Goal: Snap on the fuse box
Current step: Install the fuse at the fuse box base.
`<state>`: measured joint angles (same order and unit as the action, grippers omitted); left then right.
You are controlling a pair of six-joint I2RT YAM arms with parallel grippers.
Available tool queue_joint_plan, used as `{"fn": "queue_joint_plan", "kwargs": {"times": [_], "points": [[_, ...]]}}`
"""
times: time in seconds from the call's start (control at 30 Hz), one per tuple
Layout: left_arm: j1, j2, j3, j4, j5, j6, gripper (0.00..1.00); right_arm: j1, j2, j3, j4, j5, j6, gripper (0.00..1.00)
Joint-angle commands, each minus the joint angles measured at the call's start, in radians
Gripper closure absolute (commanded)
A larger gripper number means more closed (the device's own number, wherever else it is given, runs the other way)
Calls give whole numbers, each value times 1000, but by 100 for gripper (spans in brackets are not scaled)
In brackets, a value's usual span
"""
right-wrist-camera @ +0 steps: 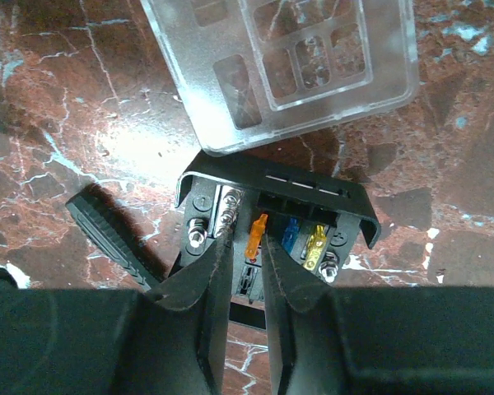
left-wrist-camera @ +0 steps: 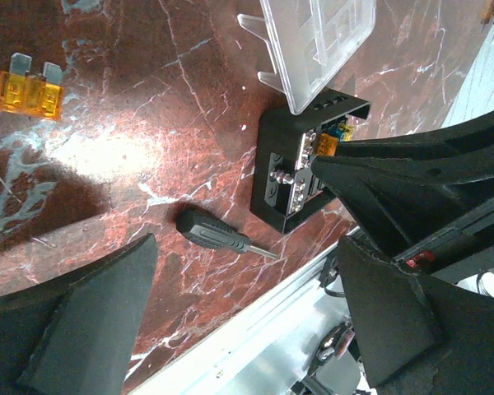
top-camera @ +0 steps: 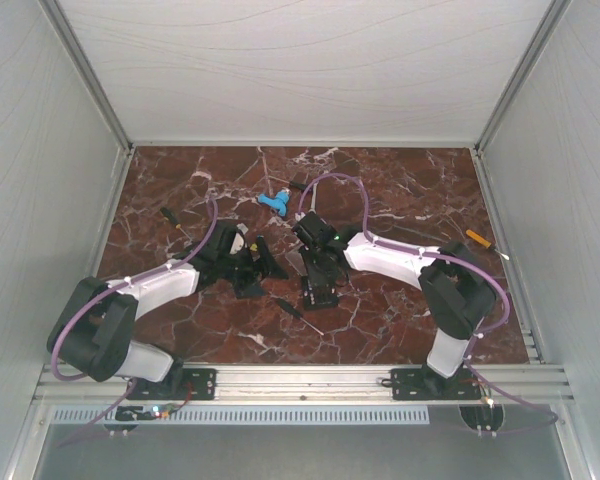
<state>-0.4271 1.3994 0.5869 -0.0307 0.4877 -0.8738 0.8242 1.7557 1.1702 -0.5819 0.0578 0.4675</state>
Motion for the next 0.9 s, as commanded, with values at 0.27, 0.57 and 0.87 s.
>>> {"fn": "queue_joint_plan", "kwargs": {"times": [0.27, 0.57, 0.87], "points": [[-6, 16, 35, 92, 68, -20, 25, 15, -84, 31, -57, 102, 8, 77], [-61, 150, 147, 118, 77, 4, 39, 18, -95, 26, -66, 107, 47, 74], [-93, 262, 189, 189, 129, -25, 51, 23, -62, 34, -61, 115, 75, 79]]}}
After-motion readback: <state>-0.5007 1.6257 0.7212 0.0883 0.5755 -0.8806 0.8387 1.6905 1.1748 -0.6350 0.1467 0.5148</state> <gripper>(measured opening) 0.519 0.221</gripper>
